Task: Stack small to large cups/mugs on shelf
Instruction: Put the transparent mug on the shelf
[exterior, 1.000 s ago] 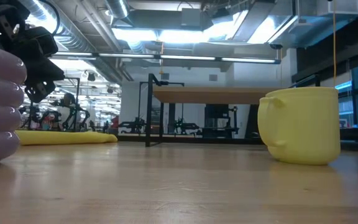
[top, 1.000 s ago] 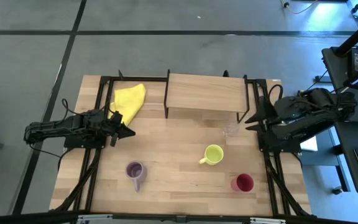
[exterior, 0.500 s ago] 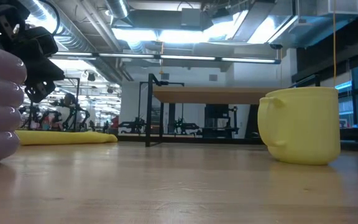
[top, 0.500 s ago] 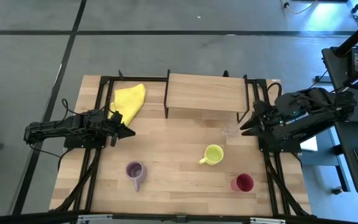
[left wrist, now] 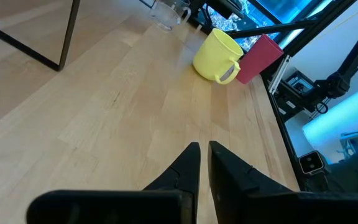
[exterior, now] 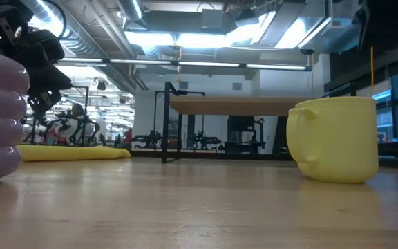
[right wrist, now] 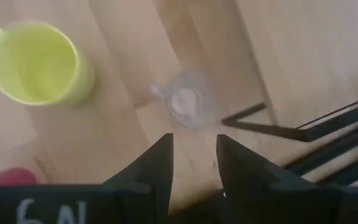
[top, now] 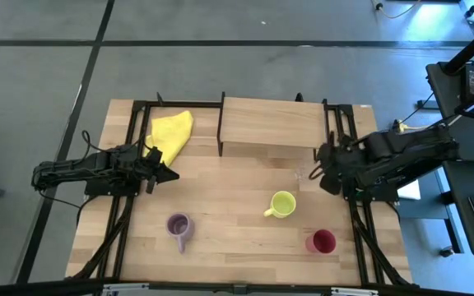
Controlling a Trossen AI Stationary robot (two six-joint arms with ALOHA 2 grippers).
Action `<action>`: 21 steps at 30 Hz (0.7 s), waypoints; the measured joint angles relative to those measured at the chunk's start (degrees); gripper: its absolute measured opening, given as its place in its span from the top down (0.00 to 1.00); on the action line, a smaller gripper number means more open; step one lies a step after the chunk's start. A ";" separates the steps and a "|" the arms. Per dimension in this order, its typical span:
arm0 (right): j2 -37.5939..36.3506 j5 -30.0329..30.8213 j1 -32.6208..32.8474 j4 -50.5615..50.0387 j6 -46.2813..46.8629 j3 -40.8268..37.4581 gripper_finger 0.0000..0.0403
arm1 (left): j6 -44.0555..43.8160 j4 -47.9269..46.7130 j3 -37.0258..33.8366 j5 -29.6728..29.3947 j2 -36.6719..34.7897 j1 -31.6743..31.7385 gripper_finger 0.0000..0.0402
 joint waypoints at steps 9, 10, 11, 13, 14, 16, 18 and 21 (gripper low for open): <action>0.17 1.46 0.00 16.27 -11.23 -9.75 0.48 | 0.00 0.00 0.01 -0.01 0.00 0.00 0.93; 0.16 2.06 -0.01 17.23 -11.27 -10.51 0.46 | 0.00 0.00 0.00 -0.01 0.01 -0.02 0.93; 0.19 2.54 -0.07 17.97 -11.25 -11.16 0.45 | 0.00 0.00 0.00 0.00 -0.01 0.00 0.93; 0.18 2.61 -0.15 18.87 -10.02 -12.23 0.43 | 0.00 0.00 0.00 0.00 -0.01 -0.01 0.93; 0.16 2.43 -0.15 19.38 -8.50 -12.76 0.43 | 0.00 0.00 0.00 0.00 0.00 -0.01 0.93; 0.16 1.54 -0.15 20.17 -4.96 -14.15 0.44 | 0.00 0.00 0.00 -0.01 -0.01 0.00 0.93; 0.18 0.76 -0.15 20.31 -1.76 -15.53 0.45 | 0.00 0.00 0.00 -0.01 0.00 0.00 0.93; 0.59 0.12 -0.15 20.39 6.39 -16.74 0.46 | 0.00 0.00 0.02 -0.01 -0.01 0.00 0.93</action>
